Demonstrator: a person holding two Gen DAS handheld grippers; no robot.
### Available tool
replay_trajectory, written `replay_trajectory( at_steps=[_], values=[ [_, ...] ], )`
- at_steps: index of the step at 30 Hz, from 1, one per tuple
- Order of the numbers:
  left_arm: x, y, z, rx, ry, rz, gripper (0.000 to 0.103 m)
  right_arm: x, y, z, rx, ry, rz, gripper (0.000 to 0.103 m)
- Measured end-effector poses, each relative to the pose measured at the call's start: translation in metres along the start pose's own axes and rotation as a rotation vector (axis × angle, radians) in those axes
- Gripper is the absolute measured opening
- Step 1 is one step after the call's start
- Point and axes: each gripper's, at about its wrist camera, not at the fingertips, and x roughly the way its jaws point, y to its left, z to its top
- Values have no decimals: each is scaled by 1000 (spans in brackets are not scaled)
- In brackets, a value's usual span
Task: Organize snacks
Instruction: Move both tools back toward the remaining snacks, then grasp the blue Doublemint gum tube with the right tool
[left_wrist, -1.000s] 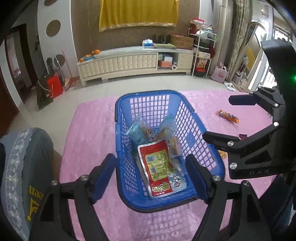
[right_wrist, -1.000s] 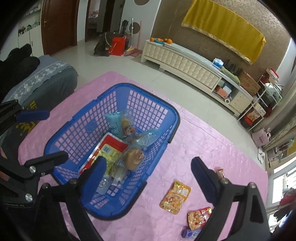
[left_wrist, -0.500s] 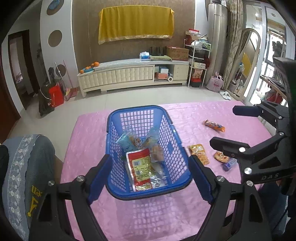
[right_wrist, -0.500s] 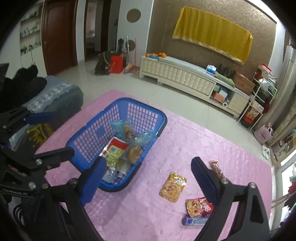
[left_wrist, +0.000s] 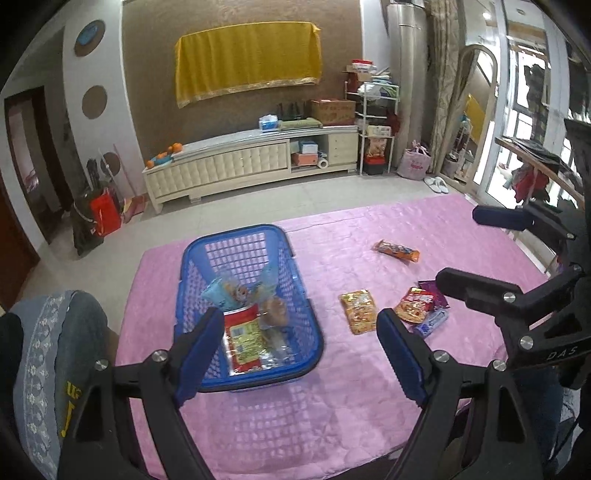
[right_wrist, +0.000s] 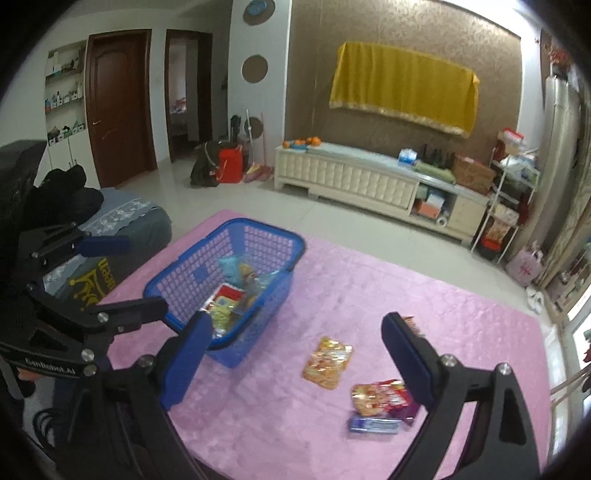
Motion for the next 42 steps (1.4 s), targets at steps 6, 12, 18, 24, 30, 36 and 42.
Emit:
replay_trajectory(
  at_steps=[6, 12, 18, 24, 30, 36, 42],
  values=[
    [11, -36, 4, 54, 16, -26, 83, -13, -26, -17, -9, -13, -56, 95],
    [31, -66, 8, 77, 54, -48, 83, -9, -60, -39, 56, 76, -46, 97],
    [59, -90, 6, 97, 107, -86, 83, 2, -87, -67, 100, 128, -76, 97],
    [98, -113, -2, 134, 183, -119, 83, 19, -109, -97, 132, 191, -64, 97],
    [133, -137, -13, 173, 245, -147, 83, 37, -132, -124, 194, 250, -36, 97],
    [165, -139, -32, 150, 304, -146, 83, 65, -138, -150, 236, 335, 4, 97],
    [185, -123, -55, 106, 343, -141, 83, 102, -129, -165, 253, 428, 31, 97]
  ],
)
